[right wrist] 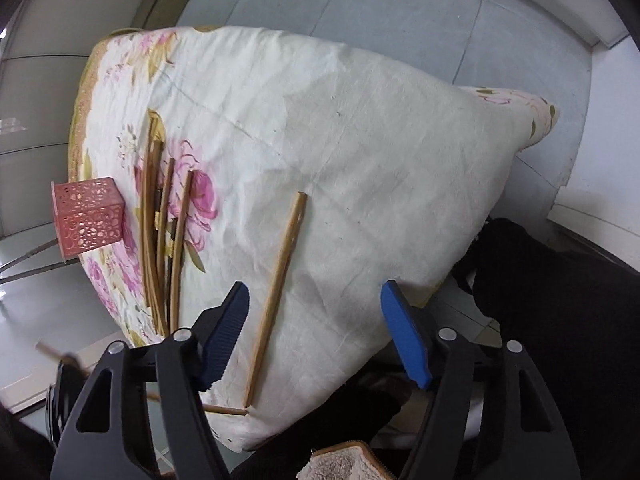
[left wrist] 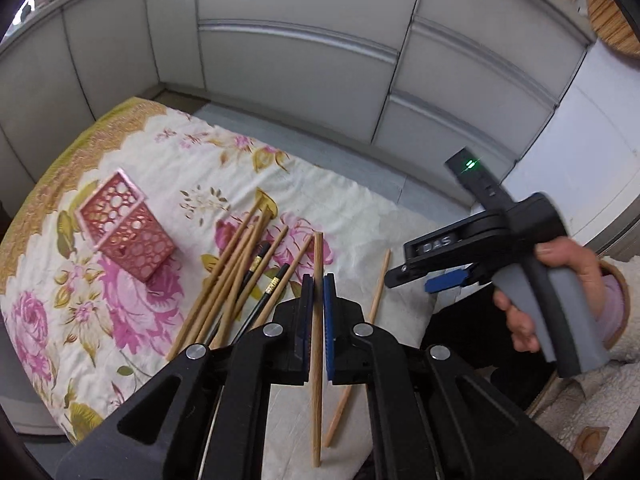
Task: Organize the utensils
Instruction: 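Grasp a wooden chopstick from the pile with the left tool while the right tool grasps another, then lower the left tool's chopstick into the pink mesh cup and open it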
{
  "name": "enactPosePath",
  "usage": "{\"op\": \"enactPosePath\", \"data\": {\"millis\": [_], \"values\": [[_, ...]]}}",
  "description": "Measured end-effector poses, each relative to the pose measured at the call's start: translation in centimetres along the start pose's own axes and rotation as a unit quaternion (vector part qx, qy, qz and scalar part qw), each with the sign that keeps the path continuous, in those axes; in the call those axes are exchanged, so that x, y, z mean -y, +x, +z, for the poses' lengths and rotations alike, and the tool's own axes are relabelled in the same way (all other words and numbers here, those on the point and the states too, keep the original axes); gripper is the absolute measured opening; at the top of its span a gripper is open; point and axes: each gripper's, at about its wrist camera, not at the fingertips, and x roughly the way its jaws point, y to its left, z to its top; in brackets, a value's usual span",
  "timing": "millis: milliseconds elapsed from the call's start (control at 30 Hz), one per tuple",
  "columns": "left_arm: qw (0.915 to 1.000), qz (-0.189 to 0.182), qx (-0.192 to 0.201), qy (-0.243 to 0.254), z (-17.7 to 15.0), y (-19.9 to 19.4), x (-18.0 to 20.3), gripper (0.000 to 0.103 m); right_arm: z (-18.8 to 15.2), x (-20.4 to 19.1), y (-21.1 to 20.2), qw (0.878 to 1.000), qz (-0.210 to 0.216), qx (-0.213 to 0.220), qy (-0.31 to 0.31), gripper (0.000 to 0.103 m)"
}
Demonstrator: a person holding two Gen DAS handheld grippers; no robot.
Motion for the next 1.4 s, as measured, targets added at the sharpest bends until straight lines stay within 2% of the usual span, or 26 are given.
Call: {"op": "enactPosePath", "data": {"millis": [100, 167, 300, 400, 467, 500, 600, 667, 700, 767, 900, 1133, 1267, 1400], "values": [[0.9978, 0.008, 0.066, -0.008, -0.7, -4.7, -0.1, 0.004, 0.1, -1.3, 0.3, 0.999, -0.038, 0.011, 0.007, 0.062], [0.9954, 0.013, 0.094, -0.005, -1.0, -7.0, 0.1, 0.004, 0.1, -2.3, 0.7, 0.998, -0.063, 0.016, 0.015, 0.061], [0.9898, 0.009, 0.142, -0.006, -2.0, -10.5, -0.2, 0.004, -0.1, -4.1, 1.3, 0.991, -0.126, 0.033, 0.017, 0.051], [0.9861, 0.012, 0.165, -0.013, -2.2, -11.9, -0.4, 0.004, -1.1, -5.7, 1.7, 0.982, -0.177, 0.062, -0.016, 0.036], [0.9835, 0.016, 0.179, -0.018, -2.4, -12.7, -0.5, 0.004, -1.8, -6.6, 1.8, 0.979, -0.184, 0.084, -0.037, 0.017], [0.9824, 0.017, 0.185, -0.021, -2.5, -13.0, -0.6, 0.004, -2.1, -6.7, 1.9, 0.977, -0.185, 0.094, -0.041, 0.015], [0.9796, 0.023, 0.197, -0.034, -2.8, -13.8, -0.8, 0.004, -3.1, -6.8, 1.9, 0.980, -0.158, 0.114, -0.049, 0.012], [0.9776, 0.025, 0.204, -0.047, -2.9, -13.9, -1.1, 0.004, -3.2, -6.4, 1.5, 0.989, -0.084, 0.109, -0.045, 0.007], [0.9766, 0.026, 0.207, -0.054, -2.9, -14.0, -1.3, 0.004, -3.0, -6.4, 1.2, 0.991, -0.069, 0.107, -0.044, 0.007], [0.9747, 0.029, 0.212, -0.063, -2.9, -14.2, -1.6, 0.004, -3.3, -6.6, 0.6, 0.991, -0.027, 0.115, -0.056, 0.006], [0.9722, 0.032, 0.219, -0.076, -2.9, -14.4, -1.9, 0.004, -4.1, -6.7, -1.3, 0.986, 0.017, 0.141, -0.088, 0.006], [0.9631, 0.042, 0.240, -0.114, -2.8, -15.3, -2.7, 0.004, -7.0, -6.5, -5.4, 0.964, 0.070, 0.197, -0.164, 0.006], [0.9561, 0.052, 0.255, -0.136, -2.4, -16.0, -3.0, 0.004, -9.2, -6.2, -8.6, 0.947, 0.101, 0.225, -0.207, 0.006], [0.9487, 0.061, 0.269, -0.154, -1.7, -16.7, -3.3, 0.004, -11.7, -6.5, -12.3, 0.922, 0.126, 0.268, -0.251, 0.006]]}}
